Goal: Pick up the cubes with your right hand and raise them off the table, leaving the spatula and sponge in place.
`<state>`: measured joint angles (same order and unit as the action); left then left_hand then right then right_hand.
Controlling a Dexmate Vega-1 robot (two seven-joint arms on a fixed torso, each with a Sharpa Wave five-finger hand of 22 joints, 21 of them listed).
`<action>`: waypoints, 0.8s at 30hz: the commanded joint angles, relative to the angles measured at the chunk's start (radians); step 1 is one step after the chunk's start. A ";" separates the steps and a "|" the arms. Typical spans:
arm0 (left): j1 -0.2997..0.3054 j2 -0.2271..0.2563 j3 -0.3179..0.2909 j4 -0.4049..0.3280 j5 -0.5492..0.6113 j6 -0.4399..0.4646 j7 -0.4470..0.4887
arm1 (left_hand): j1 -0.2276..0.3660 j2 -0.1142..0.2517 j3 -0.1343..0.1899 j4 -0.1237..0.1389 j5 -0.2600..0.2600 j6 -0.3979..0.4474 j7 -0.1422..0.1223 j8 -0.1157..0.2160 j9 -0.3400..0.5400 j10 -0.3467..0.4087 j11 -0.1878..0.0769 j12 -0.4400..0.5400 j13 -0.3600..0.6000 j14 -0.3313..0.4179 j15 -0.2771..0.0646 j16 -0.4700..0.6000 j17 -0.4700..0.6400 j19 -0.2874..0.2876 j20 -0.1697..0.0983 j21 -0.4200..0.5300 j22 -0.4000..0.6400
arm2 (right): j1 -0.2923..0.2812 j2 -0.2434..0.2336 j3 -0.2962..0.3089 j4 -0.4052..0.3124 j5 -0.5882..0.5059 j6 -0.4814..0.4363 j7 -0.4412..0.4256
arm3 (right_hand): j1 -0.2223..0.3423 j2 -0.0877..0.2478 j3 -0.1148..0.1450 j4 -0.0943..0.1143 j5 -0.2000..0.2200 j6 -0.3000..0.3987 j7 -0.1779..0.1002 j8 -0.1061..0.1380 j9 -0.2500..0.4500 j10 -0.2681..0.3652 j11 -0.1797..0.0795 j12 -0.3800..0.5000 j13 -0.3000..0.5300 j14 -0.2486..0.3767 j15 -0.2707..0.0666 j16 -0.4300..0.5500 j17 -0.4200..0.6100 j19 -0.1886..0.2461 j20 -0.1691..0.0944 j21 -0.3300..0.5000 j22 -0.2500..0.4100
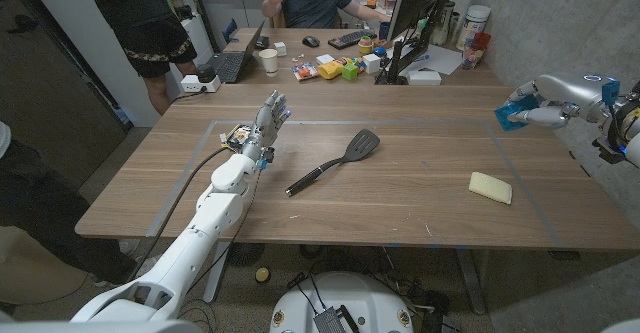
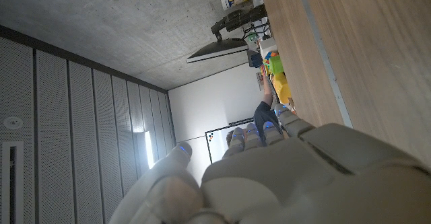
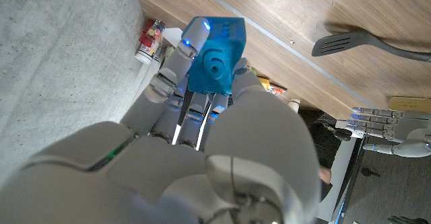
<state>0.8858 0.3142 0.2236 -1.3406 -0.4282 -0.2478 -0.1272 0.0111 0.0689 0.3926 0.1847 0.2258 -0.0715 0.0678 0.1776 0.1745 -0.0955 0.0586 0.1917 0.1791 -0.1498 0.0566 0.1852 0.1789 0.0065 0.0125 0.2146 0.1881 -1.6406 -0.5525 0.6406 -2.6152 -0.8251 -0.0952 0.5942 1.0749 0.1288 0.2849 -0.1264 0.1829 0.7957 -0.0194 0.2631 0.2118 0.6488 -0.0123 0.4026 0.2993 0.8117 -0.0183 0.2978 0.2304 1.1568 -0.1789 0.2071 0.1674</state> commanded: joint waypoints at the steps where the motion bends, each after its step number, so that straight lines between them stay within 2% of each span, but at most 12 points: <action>1: 0.019 0.021 0.006 -0.039 -0.005 0.012 0.024 | -0.008 0.085 -0.001 -0.001 0.005 -0.004 0.000 0.005 0.002 -0.007 -0.003 0.005 0.005 -0.007 -0.003 0.004 0.003 -0.003 0.008 0.006 0.005 | 0.023 0.034 0.006 0.016 0.011 0.052 0.002 | 0.036 0.040 0.012 0.004 0.004 0.043 0.031 0.003 0.005 0.014 0.001 0.008 0.030 0.093 -0.194 -0.002 0.005 0.006 -0.008 -0.001 0.002; 24: 0.012 0.015 0.005 0.008 -0.030 -0.014 0.011 | -0.007 0.087 -0.004 -0.002 0.006 -0.005 0.001 0.005 0.002 -0.008 -0.003 0.004 0.005 -0.007 -0.002 0.003 0.003 -0.004 0.009 0.005 0.005 | 0.045 0.035 -0.027 0.010 0.002 0.038 0.014 | 0.039 0.052 0.025 0.013 0.001 0.053 0.032 0.000 0.007 0.026 0.003 0.008 0.036 0.102 -0.191 -0.009 0.010 0.011 -0.005 -0.001 0.002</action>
